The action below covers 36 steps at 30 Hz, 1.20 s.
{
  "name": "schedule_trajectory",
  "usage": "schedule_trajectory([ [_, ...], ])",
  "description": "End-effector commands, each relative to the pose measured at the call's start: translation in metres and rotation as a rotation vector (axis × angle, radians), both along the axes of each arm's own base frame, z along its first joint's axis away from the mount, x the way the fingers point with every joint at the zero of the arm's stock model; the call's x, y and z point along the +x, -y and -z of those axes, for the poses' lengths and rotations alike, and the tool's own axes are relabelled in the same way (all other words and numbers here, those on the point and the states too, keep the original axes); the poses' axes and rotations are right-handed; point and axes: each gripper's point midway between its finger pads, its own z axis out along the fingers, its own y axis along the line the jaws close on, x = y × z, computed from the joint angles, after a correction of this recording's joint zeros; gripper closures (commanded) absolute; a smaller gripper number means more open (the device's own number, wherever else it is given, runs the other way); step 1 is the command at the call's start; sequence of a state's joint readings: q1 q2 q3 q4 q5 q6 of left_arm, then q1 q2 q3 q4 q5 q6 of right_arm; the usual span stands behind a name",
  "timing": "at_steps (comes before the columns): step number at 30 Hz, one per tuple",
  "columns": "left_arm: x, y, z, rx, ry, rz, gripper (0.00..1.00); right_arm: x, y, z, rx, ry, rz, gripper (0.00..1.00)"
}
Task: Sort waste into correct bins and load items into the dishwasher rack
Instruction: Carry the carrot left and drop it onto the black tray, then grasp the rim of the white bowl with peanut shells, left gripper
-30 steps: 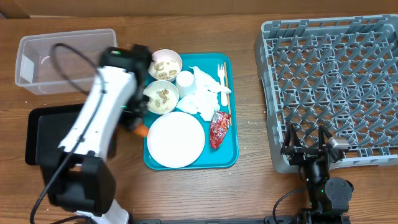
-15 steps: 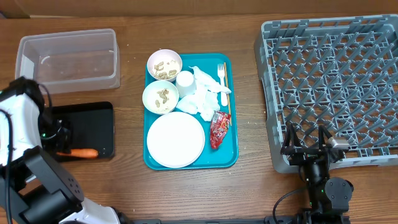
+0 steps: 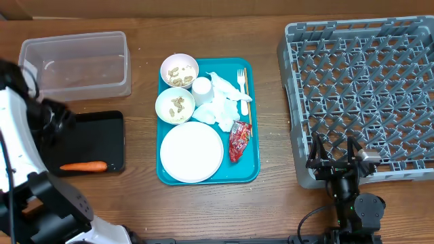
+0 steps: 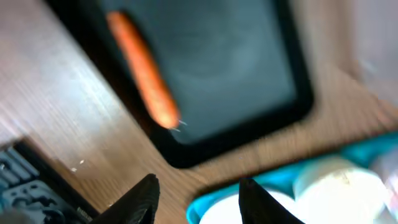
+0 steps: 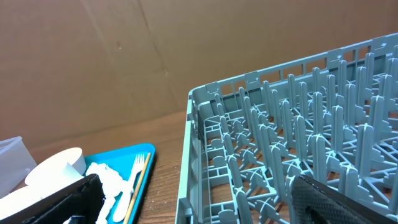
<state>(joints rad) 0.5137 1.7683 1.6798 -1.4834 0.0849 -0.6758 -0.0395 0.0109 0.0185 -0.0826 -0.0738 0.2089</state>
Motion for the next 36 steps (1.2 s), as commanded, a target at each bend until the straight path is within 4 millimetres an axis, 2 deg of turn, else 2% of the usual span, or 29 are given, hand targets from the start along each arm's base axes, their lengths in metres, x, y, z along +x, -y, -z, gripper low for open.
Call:
schedule_trajectory([
  [1, 0.030, 0.069, -0.035, -0.018, 0.141, 0.367, 0.52, 0.000, 0.003, 0.002, 0.001, 0.002, 0.013, 0.00],
  [3, 0.044, 0.118, -0.033, -0.017, 0.158, 0.558, 0.48, 0.000, 0.003, 0.002, 0.001, 0.002, 0.013, 0.00],
  [4, 0.047, 0.132, -0.032, -0.014, 0.165, 0.608, 0.46, 0.000, 0.003, 0.002, 0.001, 0.002, 0.013, 0.00],
  [5, 0.055, 0.161, -0.028, 0.001, 0.176, 0.701, 0.23, 0.000, 0.003, 0.002, 0.001, 0.002, 0.013, 0.00],
  [6, 0.060, 0.180, -0.025, 0.029, 0.183, 0.768, 0.07, 0.000, 0.003, 0.002, 0.001, 0.002, 0.013, 0.00],
  [7, 0.064, 0.190, -0.023, 0.055, 0.188, 0.808, 0.00, 0.000, 0.003, 0.002, 0.001, 0.002, 0.013, 0.00],
  [10, 0.086, 0.233, -0.009, 0.226, 0.204, 0.971, 0.00, 0.000, 0.003, 0.002, 0.001, 0.002, 0.013, 0.00],
  [11, 0.093, 0.253, 0.000, 0.262, 0.217, 1.024, 0.00, 0.000, 0.003, 0.002, 0.001, 0.002, 0.013, 0.00],
  [12, 0.099, 0.261, 0.006, 0.295, 0.217, 1.047, 0.00, 0.000, 0.003, 0.002, 0.001, 0.001, 0.013, 0.00],
  [15, 0.108, 0.272, 0.028, 0.354, 0.182, 1.087, 0.03, 0.000, 0.003, 0.002, 0.001, 0.002, 0.013, 0.00],
  [16, 0.109, 0.277, 0.045, 0.338, 0.152, 1.122, 0.04, 0.000, 0.003, 0.002, 0.001, 0.002, 0.013, 0.00],
  [19, 0.109, 0.292, 0.074, 0.247, 0.122, 1.217, 0.08, 0.000, 0.003, 0.002, 0.001, 0.002, 0.013, 0.00],
  [21, 0.108, 0.300, 0.100, 0.194, 0.084, 1.307, 0.18, 0.000, 0.003, 0.002, 0.001, 0.002, 0.013, 0.00],
  [24, 0.106, 0.299, 0.121, 0.181, 0.033, 1.337, 0.26, 0.000, 0.003, 0.002, 0.001, 0.002, 0.013, 0.00],
  [26, 0.105, 0.299, 0.127, 0.177, 0.015, 1.346, 0.31, 0.000, 0.003, 0.002, 0.001, 0.002, 0.013, 0.00],
  [29, 0.105, 0.297, 0.130, 0.183, 0.006, 1.354, 0.46, 0.000, 0.003, 0.002, 0.001, 0.001, 0.012, 0.00],
  [36, 0.107, 0.290, 0.129, 0.226, -0.011, 1.360, 0.62, 0.000, 0.003, 0.002, 0.001, 0.002, 0.013, 0.00],
])
